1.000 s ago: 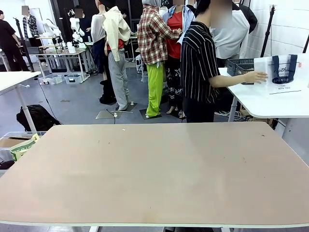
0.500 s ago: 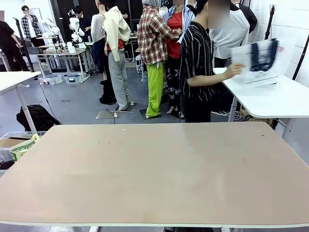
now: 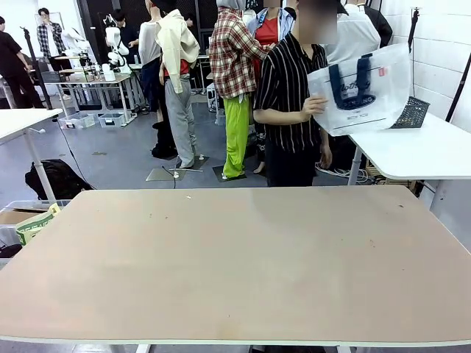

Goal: Transfer purchased items from the store into the shopping bag.
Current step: Open the Reusable shopping bag in the center of the table.

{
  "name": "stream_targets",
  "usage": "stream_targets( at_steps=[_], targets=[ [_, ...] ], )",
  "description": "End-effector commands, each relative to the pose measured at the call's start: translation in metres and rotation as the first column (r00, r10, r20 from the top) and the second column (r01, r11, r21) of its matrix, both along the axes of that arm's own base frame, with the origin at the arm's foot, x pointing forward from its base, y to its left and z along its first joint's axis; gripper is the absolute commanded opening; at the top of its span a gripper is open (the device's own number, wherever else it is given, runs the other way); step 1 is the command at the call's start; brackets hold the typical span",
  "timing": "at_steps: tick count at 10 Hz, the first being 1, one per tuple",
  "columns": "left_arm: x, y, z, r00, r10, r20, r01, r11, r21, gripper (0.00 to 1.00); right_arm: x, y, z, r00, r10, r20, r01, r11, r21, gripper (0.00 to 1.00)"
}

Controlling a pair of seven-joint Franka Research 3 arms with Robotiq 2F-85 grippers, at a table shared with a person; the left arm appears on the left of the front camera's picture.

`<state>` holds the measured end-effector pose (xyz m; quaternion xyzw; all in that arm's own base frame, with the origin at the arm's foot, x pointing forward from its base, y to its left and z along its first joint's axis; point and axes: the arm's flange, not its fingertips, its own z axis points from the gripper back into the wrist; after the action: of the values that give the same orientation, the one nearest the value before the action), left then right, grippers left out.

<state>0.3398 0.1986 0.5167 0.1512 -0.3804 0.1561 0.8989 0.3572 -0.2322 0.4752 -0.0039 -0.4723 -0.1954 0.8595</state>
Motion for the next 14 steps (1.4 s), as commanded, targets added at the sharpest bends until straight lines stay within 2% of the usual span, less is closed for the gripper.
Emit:
stream_targets(
  at_steps=[1, 14],
  targets=[
    [-0.0015, 0.0012, 0.001, 1.0, -0.009, -0.007, 0.009, 1.0, 0.015, 1.0, -0.0015, 0.0012, 0.0028, 1.0, 0.004, -0.013, -0.004, 1.0, -0.005, 1.0],
    [-0.0015, 0.0012, 0.001, 1.0, -0.009, -0.007, 0.009, 1.0, 0.015, 1.0, -0.0015, 0.0012, 0.0028, 1.0, 0.004, -0.013, -0.004, 1.0, -0.005, 1.0]
  ],
)
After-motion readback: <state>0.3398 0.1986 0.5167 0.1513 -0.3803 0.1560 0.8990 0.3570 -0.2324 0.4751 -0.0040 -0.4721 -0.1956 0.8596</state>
